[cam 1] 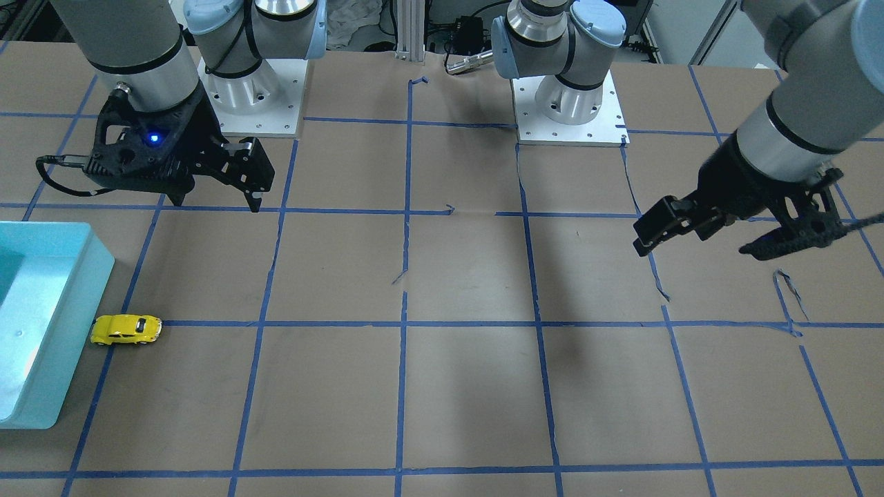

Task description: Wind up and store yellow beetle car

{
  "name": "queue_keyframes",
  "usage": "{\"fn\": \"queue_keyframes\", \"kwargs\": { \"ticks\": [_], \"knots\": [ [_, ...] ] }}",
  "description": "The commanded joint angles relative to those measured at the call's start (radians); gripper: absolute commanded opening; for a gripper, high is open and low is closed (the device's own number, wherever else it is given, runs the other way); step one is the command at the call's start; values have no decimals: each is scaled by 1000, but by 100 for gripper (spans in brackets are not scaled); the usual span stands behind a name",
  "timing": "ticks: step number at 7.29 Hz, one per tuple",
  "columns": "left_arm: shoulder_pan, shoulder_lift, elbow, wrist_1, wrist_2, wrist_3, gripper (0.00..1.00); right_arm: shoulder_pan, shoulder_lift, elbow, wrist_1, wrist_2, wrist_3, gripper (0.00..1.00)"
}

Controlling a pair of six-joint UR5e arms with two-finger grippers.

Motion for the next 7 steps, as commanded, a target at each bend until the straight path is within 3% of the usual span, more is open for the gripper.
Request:
{"fn": "queue_keyframes", "kwargs": {
  "ticks": [1,5,7],
  "knots": [
    [-55,43,-21,-21,11,116,100,-1,15,-4,-15,0,-9,100],
    [-58,91,-65,-21,60,292,100,-1,78,6,-14,1,-185,100],
    [-60,114,-70,-24,65,336,100,-1,99,64,-17,71,-442,100]
  ]
}}
